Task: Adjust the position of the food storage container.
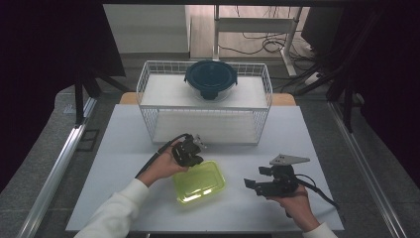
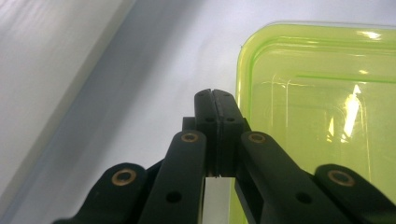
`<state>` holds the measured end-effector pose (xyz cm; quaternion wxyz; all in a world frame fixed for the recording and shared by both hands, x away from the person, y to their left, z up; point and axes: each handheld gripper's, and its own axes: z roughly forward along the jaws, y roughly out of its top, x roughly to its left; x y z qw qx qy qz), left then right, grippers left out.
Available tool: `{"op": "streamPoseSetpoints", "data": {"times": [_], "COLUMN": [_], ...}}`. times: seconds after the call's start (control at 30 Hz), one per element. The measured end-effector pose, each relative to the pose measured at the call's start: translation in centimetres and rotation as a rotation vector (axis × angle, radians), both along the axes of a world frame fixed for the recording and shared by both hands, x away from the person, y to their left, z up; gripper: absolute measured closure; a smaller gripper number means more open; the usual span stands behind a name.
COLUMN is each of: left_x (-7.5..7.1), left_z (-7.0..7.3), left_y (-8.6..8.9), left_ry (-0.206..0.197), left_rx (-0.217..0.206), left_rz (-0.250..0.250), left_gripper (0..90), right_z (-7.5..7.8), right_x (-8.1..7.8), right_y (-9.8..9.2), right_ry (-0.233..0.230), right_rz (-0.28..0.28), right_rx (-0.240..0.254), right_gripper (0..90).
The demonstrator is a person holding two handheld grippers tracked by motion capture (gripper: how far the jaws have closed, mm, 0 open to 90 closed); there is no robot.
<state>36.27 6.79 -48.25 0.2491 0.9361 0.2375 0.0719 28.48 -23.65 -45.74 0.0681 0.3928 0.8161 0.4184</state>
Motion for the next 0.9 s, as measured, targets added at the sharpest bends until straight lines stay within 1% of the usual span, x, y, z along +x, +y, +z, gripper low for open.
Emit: {"op": "streamPoseSetpoints", "data": {"times": [0.13, 0.2, 0.3, 0.33, 0.4, 0.43, 0.47, 0.5, 0.53, 0.57, 0.6, 0.63, 0.67, 0.7, 0.73, 0.77, 0.8, 0.87, 0.9], "left_x": [-0.4, -0.6, -0.7, -0.7, -1.0, -1.3, -1.6, -1.6, -2.5, -3.0, -3.7, -4.3, -4.3, -4.9, -6.1, -6.1, -7.3, -8.4, -8.4], "left_z": [0.0, 0.0, 0.3, 0.5, 1.4, 2.0, 2.5, 2.5, 3.5, 3.8, 4.0, 4.1, 4.1, 4.2, 4.2, 4.2, 4.2, 4.0, 4.0], "left_y": [-0.4, -0.6, -0.5, -0.4, 0.2, 0.5, 0.9, 0.9, 1.6, 1.9, 2.1, 2.3, 2.3, 2.6, 3.1, 3.1, 3.7, 4.2, 4.2], "left_ry": [0.008, 0.006, 0.0, -0.004, -0.004, -0.01, -0.007, -0.007, 0.003, 0.006, 0.015, 0.017, 0.017, 0.023, 0.035, 0.035, 0.054, 0.074, 0.074], "left_rx": [-0.002, 0.0, -0.008, -0.026, -0.068, -0.095, -0.132, -0.132, -0.193, -0.209, -0.232, -0.241, -0.241, -0.255, -0.273, -0.273, -0.3, -0.325, -0.325], "left_rz": [-0.017, -0.021, -0.006, 0.01, 0.021, 0.026, 0.032, 0.032, 0.035, 0.034, 0.045, 0.047, 0.047, 0.051, 0.057, 0.057, 0.063, 0.073, 0.073], "left_gripper": [90.0, 90.0, 90.0, 90.0, 90.0, 90.0, 90.0, 90.0, 90.0, 90.0, 90.0, 90.0, 90.0, 90.0, 90.0, 90.0, 90.0, 90.0, 90.0], "right_z": [-0.1, -0.1, -0.1, 0.0, 0.0, 0.0, 0.0, 0.0, 0.0, 0.0, 0.0, 0.0, 0.0, 0.0, 0.0, 0.1, 0.1, 0.0, 0.0], "right_x": [0.0, 0.0, 0.0, 0.0, 0.0, 0.0, 0.0, 0.0, 0.0, 0.0, 0.0, 0.0, 0.0, 0.0, 0.0, 0.0, 0.0, 0.1, 0.1], "right_y": [0.1, 0.1, 0.0, 0.0, -0.1, -0.2, -0.2, -0.2, -0.3, -0.3, -0.3, -0.3, -0.3, -0.3, -0.3, -0.3, -0.3, -0.3, -0.3], "right_ry": [0.005, 0.005, 0.005, 0.004, 0.004, 0.002, 0.002, 0.002, 0.0, 0.001, 0.001, 0.001, 0.001, 0.002, 0.002, 0.003, 0.002, 0.002, 0.003], "right_rz": [0.001, 0.002, -0.002, -0.003, -0.006, -0.008, -0.009, -0.009, -0.009, -0.009, -0.009, -0.01, -0.01, -0.011, -0.012, -0.014, -0.015, -0.016, -0.02], "right_rx": [-0.001, -0.003, -0.001, -0.001, 0.001, 0.002, 0.001, 0.001, -0.002, 0.0, 0.0, 0.001, 0.001, 0.001, 0.002, 0.003, 0.003, 0.0, -0.003], "right_gripper": [21.8, 21.8, 21.8, 21.8, 21.8, 21.8, 21.8, 21.8, 21.8, 21.8, 21.8, 21.8, 21.8, 21.9, 21.8, 21.8, 21.8, 21.9, 21.9]}}
